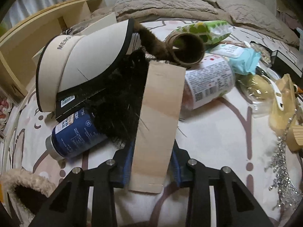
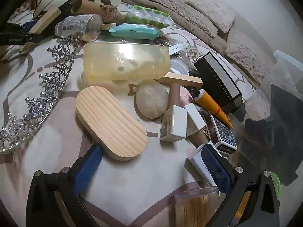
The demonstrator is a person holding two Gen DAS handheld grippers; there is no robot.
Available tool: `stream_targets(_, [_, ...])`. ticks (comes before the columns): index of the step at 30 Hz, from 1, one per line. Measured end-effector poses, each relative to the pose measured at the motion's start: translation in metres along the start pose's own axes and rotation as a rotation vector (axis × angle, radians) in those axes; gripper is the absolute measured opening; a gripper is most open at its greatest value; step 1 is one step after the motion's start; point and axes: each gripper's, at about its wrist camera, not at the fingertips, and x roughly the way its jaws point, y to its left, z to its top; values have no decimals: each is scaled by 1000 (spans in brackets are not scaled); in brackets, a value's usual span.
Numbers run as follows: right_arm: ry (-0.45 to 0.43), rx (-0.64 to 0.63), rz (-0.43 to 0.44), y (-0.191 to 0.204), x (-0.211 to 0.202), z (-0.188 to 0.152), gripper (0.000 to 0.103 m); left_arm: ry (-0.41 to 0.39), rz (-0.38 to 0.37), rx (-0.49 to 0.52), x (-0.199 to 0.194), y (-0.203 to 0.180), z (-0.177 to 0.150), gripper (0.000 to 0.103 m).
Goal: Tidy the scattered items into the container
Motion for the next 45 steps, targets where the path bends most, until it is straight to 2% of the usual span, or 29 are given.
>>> stream_targets(3, [13,22,-35,-5,7,-3,103,12,4,-4,-6,-1,-2,35])
stream_targets(9, [38,39,-165,-25,16,-7,103,6,6,-11,-17,3,-6,35])
stream_targets(10, [33,35,-159,-26,15,-7,103,1,6,-12,-21,8,-9,35])
stream_targets(15, [-16,54,-69,-27,3,-3,103,-40,-1,-68,-32,15,-5,34])
stream_targets(19, [-36,105,48,-30,-4,3,103,-62,-47,-91,-43,14,-2,32])
stream_targets(27, [-46,299,300,-36,-12,1,103,-4,-114,-48,-49,-9,-12,32])
stream_targets(30, [-36,321,339,-28,-9,3,103,41,-137,-26,-43,-23,-17,32])
stream_targets(38, [-16,340,347,-16,-1,6,103,137,-136,68,-19,-56,-27,32])
stream_targets(41, [-18,346,334,-14,-1,8,103,143,-124,83,-15,-62,-29,32])
stream_targets(45, [-26,366,377,-15,-6,6,103,141,-133,60,-12,-60,-27,33])
